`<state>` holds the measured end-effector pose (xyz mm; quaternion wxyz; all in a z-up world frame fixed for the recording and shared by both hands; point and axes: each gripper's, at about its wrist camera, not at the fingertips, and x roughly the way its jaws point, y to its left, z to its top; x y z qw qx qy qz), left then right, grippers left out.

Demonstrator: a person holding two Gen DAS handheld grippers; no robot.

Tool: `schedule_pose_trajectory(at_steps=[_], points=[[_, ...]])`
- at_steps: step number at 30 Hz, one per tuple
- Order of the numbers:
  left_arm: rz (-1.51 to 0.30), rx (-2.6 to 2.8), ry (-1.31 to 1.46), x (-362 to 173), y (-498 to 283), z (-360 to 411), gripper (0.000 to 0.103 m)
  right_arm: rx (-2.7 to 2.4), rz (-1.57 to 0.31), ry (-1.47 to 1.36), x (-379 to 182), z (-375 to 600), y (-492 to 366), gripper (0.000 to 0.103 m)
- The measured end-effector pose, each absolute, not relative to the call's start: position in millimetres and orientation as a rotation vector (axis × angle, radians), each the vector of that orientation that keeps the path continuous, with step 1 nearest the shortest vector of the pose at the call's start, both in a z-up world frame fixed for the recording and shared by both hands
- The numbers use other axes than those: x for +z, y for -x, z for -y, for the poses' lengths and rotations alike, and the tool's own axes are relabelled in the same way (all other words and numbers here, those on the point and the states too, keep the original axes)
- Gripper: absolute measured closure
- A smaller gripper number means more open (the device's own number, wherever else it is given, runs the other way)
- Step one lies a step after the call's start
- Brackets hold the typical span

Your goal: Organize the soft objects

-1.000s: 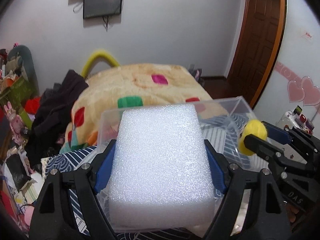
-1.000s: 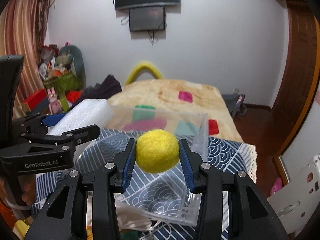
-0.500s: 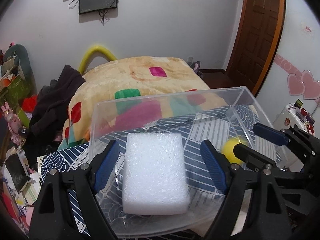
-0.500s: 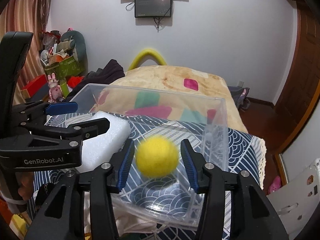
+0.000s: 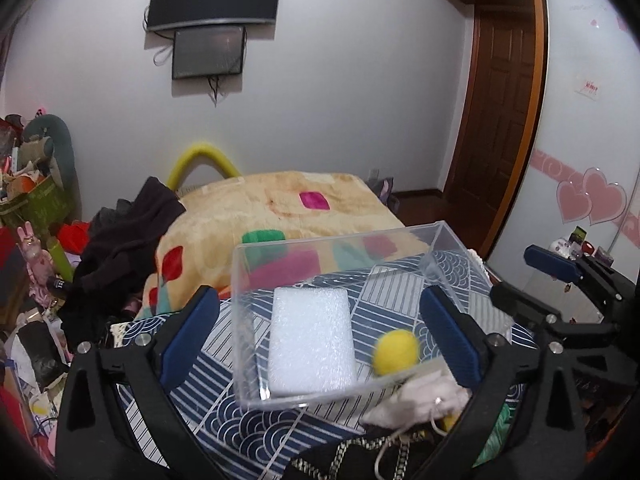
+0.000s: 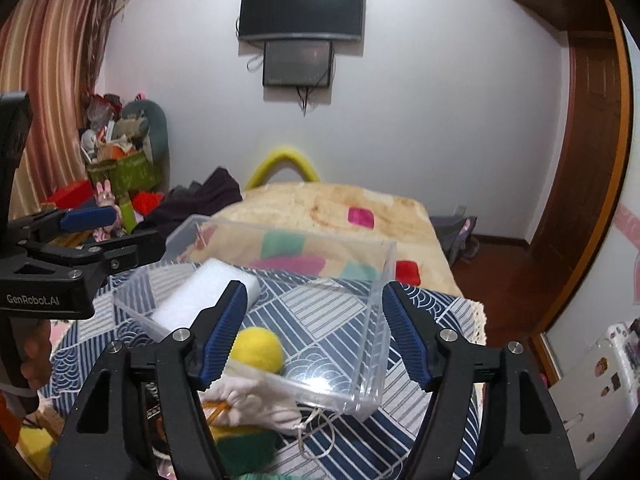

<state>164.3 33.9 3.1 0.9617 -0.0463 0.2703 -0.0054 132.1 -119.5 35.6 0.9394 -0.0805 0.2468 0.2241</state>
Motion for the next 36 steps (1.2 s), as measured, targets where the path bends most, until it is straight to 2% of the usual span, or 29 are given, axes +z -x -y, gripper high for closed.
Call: schedule_pose_trajectory(at_steps=[10,23,36], points=[[-0.518,0.023,0.026,-20,-120,-27,0.001,0.457,-0.448,0.150,29,123,-100,0.034],[-0.647,-0.049,0.057,-84,-81,-14,0.001,0.485,-0.623,0.082,-24,138,-87,0.034],[-0.703,-0.068,0.048,-116,-78,9,0.001,0.567,-0.703,0.096,-55,122,-73,0.034]])
